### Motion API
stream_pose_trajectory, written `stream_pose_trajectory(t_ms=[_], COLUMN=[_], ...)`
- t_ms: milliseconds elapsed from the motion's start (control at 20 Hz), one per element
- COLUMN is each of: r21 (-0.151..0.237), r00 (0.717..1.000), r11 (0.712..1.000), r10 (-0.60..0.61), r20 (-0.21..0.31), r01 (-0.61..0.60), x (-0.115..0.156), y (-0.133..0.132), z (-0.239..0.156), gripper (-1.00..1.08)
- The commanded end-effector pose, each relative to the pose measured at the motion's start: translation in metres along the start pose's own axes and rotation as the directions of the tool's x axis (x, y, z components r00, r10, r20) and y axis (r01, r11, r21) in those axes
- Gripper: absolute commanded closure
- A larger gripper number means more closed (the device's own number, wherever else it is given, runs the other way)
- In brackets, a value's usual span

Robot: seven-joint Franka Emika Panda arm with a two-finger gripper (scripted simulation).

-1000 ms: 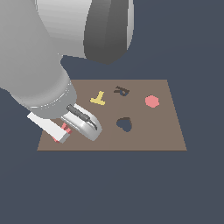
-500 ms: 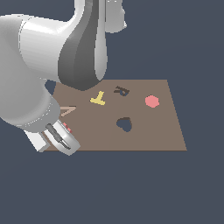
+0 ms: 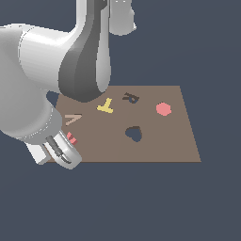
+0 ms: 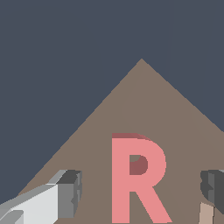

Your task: Insert a designated object into the corresponding slot on a board.

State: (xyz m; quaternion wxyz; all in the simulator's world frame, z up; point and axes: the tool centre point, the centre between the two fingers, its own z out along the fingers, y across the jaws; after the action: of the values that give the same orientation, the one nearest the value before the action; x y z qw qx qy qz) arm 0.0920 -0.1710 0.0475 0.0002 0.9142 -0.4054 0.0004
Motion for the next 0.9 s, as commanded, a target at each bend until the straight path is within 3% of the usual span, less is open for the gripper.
stream_pose_trajectory(t_ms=[0,250,300,850], r21=[0.000,0.000,0.000,0.000], r00=[1.000,1.000,1.000,1.000], r11=[1.000,1.000,1.000,1.000], r10=[0.002,0.004,0.004,0.004], r20=[0.001,0.001,0.001,0.001], r01=[-0.002,-0.004,-0.004,-0.004], x=[0.000,0.000,0.000,0.000], y=[0.000,0.001,0.001,0.000], z=[0.007,0.018,0.018,0.017], gripper=[-0.92,-0.92,1.08,1.08])
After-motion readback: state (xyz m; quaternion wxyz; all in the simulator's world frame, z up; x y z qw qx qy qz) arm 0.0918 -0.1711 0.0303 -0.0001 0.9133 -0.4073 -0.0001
